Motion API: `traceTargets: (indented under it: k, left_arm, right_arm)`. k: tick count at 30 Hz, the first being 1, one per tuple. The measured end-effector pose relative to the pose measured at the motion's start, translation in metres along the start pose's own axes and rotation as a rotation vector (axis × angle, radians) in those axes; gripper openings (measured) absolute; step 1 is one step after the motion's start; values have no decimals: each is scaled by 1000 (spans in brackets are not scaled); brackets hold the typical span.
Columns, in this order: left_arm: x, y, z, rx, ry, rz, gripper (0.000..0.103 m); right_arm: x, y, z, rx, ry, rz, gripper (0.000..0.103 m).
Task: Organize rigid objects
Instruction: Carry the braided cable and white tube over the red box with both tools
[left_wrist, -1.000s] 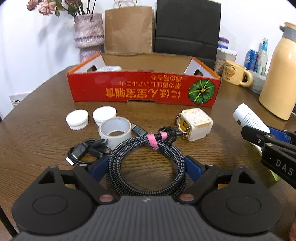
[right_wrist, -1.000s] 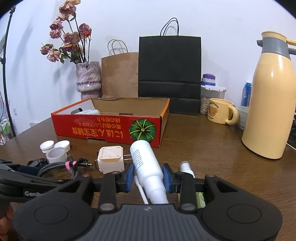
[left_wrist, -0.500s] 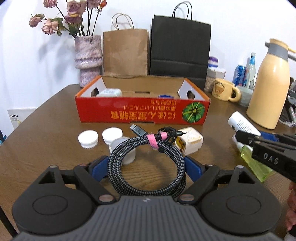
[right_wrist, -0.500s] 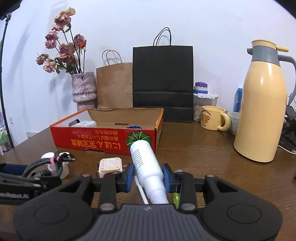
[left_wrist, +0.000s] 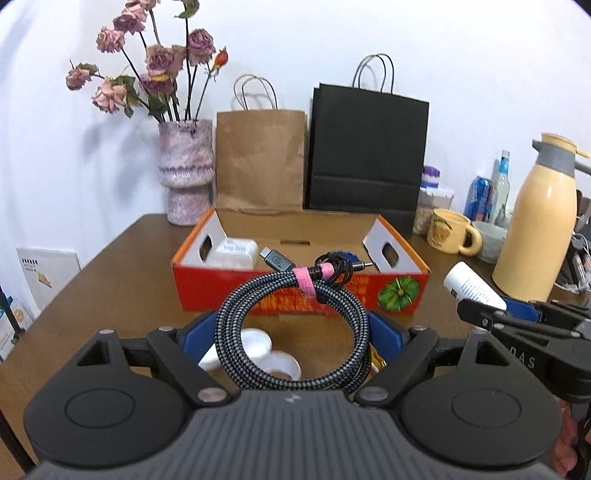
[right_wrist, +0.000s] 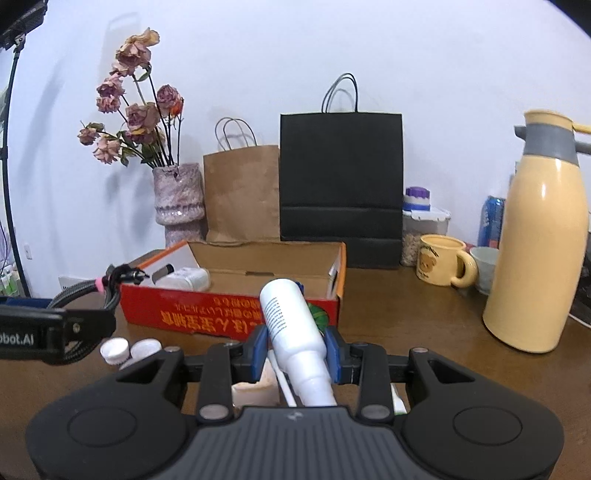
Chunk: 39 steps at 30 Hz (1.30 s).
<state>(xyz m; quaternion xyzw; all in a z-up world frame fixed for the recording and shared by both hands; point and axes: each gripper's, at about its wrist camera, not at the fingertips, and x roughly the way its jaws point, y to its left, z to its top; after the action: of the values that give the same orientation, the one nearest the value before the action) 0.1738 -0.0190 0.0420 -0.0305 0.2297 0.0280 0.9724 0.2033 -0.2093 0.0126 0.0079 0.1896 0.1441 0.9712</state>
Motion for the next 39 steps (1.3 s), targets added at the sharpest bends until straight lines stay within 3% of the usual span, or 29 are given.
traceTargets:
  k: [16, 39]
  left_arm:
    - [48, 27, 43, -32, -3, -2, 87]
    - [143, 53, 86, -84, 11, 42, 87]
  right_arm:
    - [51, 22, 34, 8, 11, -6, 32]
    - [163, 36, 83, 14, 17, -43, 32]
